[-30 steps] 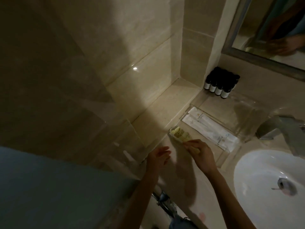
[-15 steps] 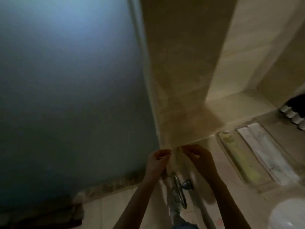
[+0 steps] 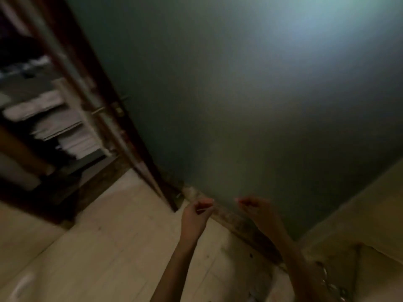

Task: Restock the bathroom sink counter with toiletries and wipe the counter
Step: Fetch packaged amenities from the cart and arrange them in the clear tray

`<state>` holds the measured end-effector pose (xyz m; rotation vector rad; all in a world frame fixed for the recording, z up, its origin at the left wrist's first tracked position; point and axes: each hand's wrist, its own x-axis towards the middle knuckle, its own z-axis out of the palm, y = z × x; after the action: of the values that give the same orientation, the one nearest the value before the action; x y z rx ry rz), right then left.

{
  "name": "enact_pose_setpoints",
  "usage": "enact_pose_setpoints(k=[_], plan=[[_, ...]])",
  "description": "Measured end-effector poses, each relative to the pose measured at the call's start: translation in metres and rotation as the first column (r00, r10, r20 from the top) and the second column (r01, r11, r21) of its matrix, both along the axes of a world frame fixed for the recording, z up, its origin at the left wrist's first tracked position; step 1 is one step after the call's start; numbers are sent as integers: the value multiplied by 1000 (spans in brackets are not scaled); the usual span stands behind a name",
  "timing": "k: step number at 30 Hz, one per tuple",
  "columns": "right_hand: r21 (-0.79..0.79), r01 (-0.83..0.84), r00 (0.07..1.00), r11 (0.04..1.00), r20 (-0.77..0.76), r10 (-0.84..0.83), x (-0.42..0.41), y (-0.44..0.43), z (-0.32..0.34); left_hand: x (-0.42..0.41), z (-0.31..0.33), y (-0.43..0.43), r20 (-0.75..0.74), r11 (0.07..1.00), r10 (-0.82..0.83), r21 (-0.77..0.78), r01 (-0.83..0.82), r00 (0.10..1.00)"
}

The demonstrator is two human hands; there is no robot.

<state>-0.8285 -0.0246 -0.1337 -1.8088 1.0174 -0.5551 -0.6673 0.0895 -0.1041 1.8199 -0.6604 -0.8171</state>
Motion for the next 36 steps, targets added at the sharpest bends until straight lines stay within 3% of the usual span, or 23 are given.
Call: enact_pose_setpoints(k=[6, 11, 19, 36], plan=[[75, -363, 928, 929, 113, 354, 112, 45, 44, 65, 38, 88, 73, 921, 384, -101, -376, 921], [-84, -578, 802, 812, 130, 584, 175, 78, 75, 91, 61, 141, 173, 819, 573, -162, -551, 801], [-203, -696, 657, 689, 207, 725, 224, 84, 116, 107, 92, 143, 238, 733, 680, -241, -636, 693], [-197, -748, 573, 634, 289, 767, 293, -10, 136, 157, 96, 57, 230, 704, 709, -273, -655, 666]])
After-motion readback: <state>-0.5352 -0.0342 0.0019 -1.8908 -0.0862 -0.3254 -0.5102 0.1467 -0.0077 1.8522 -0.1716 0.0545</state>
